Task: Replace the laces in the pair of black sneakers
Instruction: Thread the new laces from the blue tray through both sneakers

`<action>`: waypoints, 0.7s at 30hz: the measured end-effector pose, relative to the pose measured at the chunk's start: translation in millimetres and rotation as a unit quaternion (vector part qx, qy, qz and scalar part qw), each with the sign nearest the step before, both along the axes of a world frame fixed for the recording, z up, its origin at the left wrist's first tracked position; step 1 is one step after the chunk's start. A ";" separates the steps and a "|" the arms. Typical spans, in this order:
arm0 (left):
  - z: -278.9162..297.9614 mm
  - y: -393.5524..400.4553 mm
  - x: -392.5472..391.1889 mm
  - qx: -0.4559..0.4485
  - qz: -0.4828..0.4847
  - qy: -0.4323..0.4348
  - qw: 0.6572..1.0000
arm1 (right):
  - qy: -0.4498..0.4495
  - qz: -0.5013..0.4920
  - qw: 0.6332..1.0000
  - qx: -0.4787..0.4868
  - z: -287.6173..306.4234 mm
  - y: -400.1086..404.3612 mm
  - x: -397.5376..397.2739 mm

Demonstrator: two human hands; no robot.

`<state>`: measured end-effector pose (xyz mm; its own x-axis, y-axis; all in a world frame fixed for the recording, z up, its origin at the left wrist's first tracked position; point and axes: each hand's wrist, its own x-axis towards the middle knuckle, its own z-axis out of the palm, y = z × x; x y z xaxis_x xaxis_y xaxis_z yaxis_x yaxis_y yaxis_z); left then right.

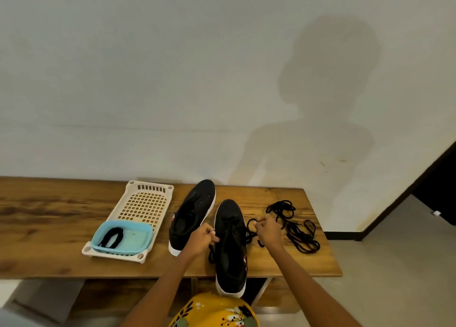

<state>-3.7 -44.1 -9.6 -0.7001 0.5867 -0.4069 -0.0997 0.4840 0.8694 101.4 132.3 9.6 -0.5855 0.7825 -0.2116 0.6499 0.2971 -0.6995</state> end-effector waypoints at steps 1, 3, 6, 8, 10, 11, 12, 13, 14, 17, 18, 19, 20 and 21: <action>1.5 2.9 0.8 -0.003 -0.004 0.012 1.000 | 0.027 -0.009 1.000 -0.013 0.8 -2.6 -1.6; 5.4 11.6 3.5 -0.018 -0.008 0.081 0.996 | 0.080 -0.032 0.995 -0.050 7.0 -8.9 -5.2; 15.8 32.4 6.9 -0.068 0.005 0.196 0.978 | 0.116 -0.024 0.992 -0.043 18.6 -17.2 -12.9; 18.5 45.9 6.1 -0.121 -0.015 0.237 0.964 | 0.122 0.004 0.992 -0.030 22.9 -19.7 -17.0; 19.1 53.8 4.3 -0.187 -0.050 0.241 0.951 | 0.122 0.023 0.991 -0.050 22.3 -20.2 -20.0; 19.9 54.7 3.4 -0.210 -0.061 0.235 0.947 | 0.123 0.035 0.989 -0.078 21.1 -20.7 -20.6; 19.5 54.7 1.6 -0.218 -0.065 0.227 0.947 | 0.118 0.054 0.986 -0.103 19.7 -21.3 -21.2; 20.5 54.0 0.0 -0.218 -0.068 0.222 0.948 | 0.107 0.076 0.984 -0.122 17.9 -21.7 -21.7; 22.1 52.8 -1.7 -0.218 -0.075 0.219 0.948 | 0.090 0.097 0.983 -0.130 15.5 -23.0 -21.8; 26.6 46.9 -5.8 -0.216 -0.103 0.189 0.952 | 0.034 0.162 0.984 -0.073 9.3 -28.5 -23.1; 26.0 45.0 -8.2 -0.209 -0.110 0.171 0.957 | 0.018 0.176 0.983 -0.047 6.6 -30.8 -23.9; 25.2 42.5 -10.7 -0.198 -0.111 0.147 0.963 | 0.005 0.184 0.983 -0.025 4.7 -33.6 -24.6; 23.3 38.9 -13.4 -0.186 -0.107 0.124 0.969 | -0.006 0.186 0.983 -0.006 2.9 -36.1 -25.0; 21.2 34.8 -15.6 -0.171 -0.094 0.095 0.976 | -0.011 0.182 0.983 0.011 1.4 -38.6 -25.4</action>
